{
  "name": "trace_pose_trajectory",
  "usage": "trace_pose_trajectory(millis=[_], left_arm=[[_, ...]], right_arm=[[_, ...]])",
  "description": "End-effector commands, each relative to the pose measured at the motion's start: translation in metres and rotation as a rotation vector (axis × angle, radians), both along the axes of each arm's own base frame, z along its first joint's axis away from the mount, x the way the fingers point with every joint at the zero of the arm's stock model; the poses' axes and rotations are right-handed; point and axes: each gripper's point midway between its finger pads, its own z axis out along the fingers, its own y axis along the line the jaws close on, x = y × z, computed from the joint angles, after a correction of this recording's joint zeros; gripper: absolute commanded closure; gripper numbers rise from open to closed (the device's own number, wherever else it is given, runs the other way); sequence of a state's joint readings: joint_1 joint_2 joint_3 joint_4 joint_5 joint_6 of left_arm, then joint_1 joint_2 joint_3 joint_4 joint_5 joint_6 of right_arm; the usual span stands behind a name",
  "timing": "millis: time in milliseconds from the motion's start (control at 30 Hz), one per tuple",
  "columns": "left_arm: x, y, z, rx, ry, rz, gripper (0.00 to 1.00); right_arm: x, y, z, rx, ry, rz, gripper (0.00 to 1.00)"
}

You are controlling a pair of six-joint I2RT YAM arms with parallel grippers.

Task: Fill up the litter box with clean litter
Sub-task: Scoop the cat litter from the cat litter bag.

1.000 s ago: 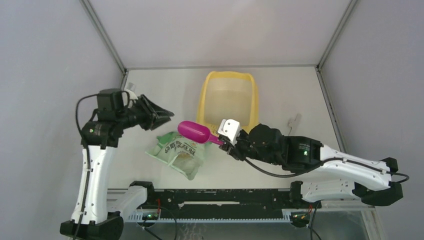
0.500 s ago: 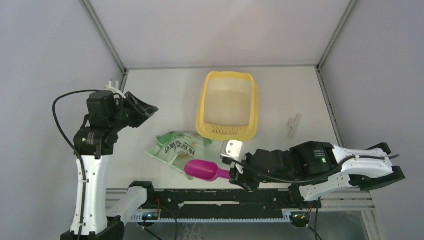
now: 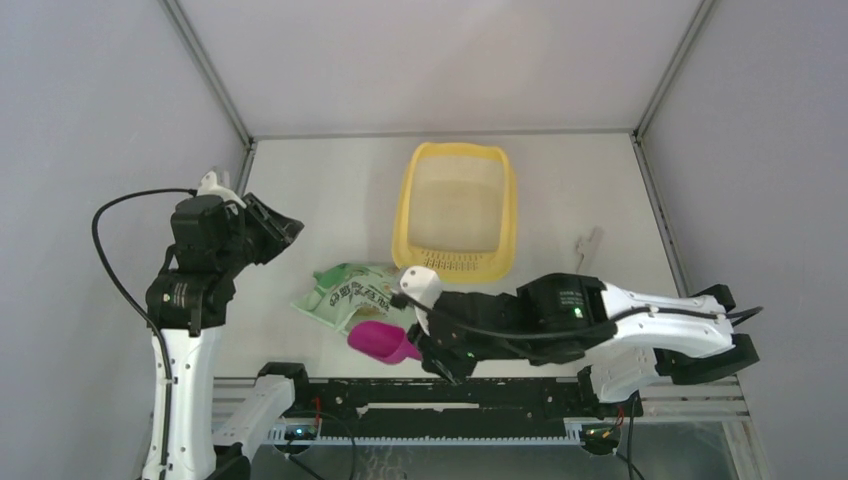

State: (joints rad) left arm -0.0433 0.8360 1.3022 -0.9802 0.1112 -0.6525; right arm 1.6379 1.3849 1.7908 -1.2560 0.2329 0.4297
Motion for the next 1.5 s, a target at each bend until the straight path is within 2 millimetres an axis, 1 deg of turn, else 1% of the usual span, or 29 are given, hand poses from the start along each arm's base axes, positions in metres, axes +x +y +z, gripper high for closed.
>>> trace_pose_trajectory(millis=[0, 67, 133, 233, 333, 400, 500, 567, 667, 767, 967, 1100, 1200, 1267, 1333, 1400, 1467], left_arm=[[0.005, 0.007, -0.005, 0.048, -0.024, 0.01, 0.63], [0.006, 0.006, -0.007, 0.049, -0.017, 0.004, 0.63], [0.006, 0.006, -0.006, 0.048, -0.021, 0.002, 0.63], [0.007, 0.006, -0.004, 0.049, -0.029, 0.003, 0.62], [0.009, 0.006, -0.005, 0.047, -0.03, 0.0, 0.62], [0.011, 0.005, -0.006, 0.045, -0.028, -0.002, 0.62], [0.013, 0.004, -0.009, 0.046, -0.023, -0.008, 0.62], [0.013, 0.004, -0.011, 0.048, -0.021, -0.008, 0.62], [0.015, 0.004, -0.014, 0.045, -0.021, -0.009, 0.62], [0.016, 0.002, -0.016, 0.042, -0.017, -0.019, 0.62], [0.018, -0.001, -0.023, 0.031, -0.022, -0.035, 0.62], [0.018, -0.005, -0.029, 0.021, -0.019, -0.056, 0.62], [0.017, -0.007, -0.029, 0.022, -0.018, -0.07, 0.62], [0.016, -0.006, -0.027, 0.028, -0.022, -0.073, 0.62], [0.014, -0.005, -0.025, 0.034, -0.024, -0.07, 0.62], [0.013, -0.005, -0.024, 0.033, -0.03, -0.067, 0.62], [0.014, -0.006, -0.025, 0.024, -0.03, -0.069, 0.62]], right_arm=[[0.025, 0.006, 0.002, -0.02, 0.07, -0.156, 1.0], [0.031, 0.012, -0.003, -0.048, 0.093, -0.183, 1.0], [0.033, 0.013, -0.011, -0.093, 0.109, -0.207, 1.0], [0.028, 0.013, -0.015, -0.127, 0.123, -0.209, 1.0], [0.026, 0.003, -0.018, -0.161, 0.133, -0.232, 1.0], [0.028, -0.002, -0.021, -0.182, 0.134, -0.256, 1.0], [0.024, 0.0, -0.019, -0.171, 0.142, -0.264, 1.0], [0.023, 0.003, -0.024, -0.197, 0.15, -0.265, 1.0], [0.032, 0.008, -0.031, -0.259, 0.115, -0.304, 1.0], [0.04, 0.017, -0.04, -0.307, 0.095, -0.35, 1.0], [0.058, 0.049, -0.052, -0.318, 0.14, -0.421, 1.0], [0.084, 0.062, -0.065, -0.327, 0.126, -0.498, 1.0], [0.103, 0.071, -0.081, -0.348, 0.124, -0.526, 1.0], [0.118, 0.066, -0.095, -0.397, 0.104, -0.558, 1.0], [0.13, 0.052, -0.106, -0.459, 0.074, -0.591, 1.0], [0.142, 0.032, -0.108, -0.504, 0.028, -0.626, 1.0], [0.153, 0.01, -0.104, -0.521, -0.013, -0.668, 1.0]])
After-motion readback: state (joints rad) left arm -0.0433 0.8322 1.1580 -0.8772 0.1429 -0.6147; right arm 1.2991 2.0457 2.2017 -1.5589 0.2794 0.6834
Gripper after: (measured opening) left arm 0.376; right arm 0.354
